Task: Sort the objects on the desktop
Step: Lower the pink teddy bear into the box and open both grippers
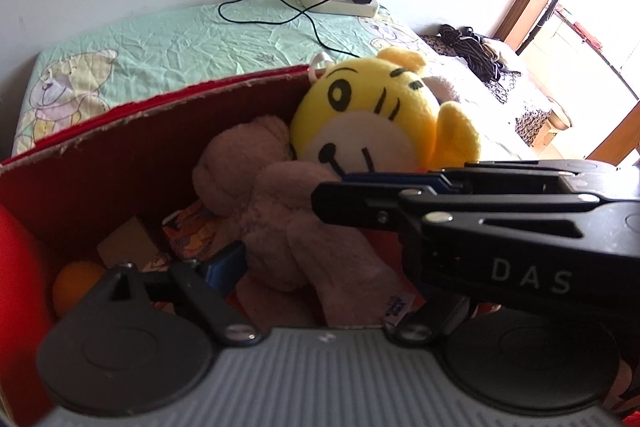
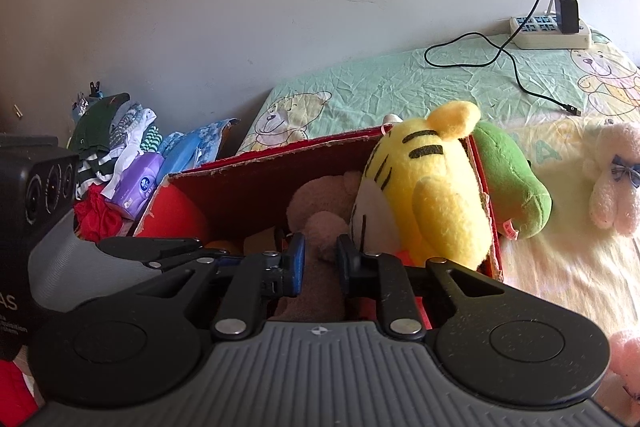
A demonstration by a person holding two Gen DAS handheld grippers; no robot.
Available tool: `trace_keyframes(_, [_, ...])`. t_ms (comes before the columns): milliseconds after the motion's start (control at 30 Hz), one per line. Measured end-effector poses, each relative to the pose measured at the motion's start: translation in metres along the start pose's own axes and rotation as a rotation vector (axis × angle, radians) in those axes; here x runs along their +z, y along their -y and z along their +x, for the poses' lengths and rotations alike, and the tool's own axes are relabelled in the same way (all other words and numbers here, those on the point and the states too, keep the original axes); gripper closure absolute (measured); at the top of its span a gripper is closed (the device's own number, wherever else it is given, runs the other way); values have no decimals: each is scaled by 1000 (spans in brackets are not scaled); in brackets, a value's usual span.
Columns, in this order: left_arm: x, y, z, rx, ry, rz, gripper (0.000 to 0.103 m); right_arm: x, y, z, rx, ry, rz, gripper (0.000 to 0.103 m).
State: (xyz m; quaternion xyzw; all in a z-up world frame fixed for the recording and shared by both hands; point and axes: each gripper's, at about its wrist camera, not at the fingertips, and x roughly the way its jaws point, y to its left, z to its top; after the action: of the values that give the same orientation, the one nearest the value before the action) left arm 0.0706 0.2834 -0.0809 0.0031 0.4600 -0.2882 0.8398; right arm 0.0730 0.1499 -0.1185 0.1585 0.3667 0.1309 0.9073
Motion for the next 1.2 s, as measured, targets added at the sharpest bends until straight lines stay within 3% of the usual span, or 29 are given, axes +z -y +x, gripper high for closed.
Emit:
trace_keyframes(467, [-7, -6, -19, -45, 42, -65, 15, -5, -1, -12, -16, 28, 3, 82])
trace_keyframes(1200, [-16, 24, -27, 106, 32, -29, 15, -23, 6, -44, -56, 102, 42, 81])
